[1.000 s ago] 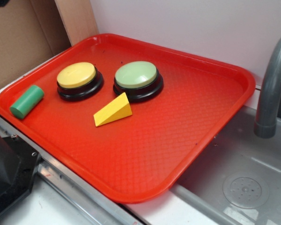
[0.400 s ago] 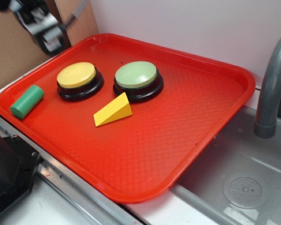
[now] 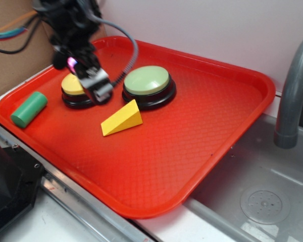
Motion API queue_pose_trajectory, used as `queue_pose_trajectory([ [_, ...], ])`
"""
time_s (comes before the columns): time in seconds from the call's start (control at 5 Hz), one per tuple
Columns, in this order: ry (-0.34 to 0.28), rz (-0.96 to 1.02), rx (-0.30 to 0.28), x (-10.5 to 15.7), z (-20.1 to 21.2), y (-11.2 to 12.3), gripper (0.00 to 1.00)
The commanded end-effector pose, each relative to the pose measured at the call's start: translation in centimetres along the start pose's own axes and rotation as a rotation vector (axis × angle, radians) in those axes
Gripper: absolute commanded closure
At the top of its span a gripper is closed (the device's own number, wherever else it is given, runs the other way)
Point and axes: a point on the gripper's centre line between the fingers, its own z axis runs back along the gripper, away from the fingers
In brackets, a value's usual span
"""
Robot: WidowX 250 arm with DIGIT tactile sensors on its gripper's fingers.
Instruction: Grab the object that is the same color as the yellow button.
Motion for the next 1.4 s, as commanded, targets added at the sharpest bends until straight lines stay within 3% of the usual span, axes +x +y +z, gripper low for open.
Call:
queue_pose_trajectory([
  [0.0, -0.012, -0.016, 0.012, 3.2, -4.2, 0.4, 0.00],
  [0.2, 0.021, -0.023, -0.030, 3.6, -6.0, 0.0, 0.00],
  [0.6, 0.079, -0.030, -0.016, 3.8, -7.6, -0.8, 0.00],
  [0.8, 0.082, 0.027, 0.001, 3.5, -7.5, -0.8, 1.00],
  [1.2, 0.091, 0.124, 0.012, 3.0, -6.3, -0.7, 1.00],
])
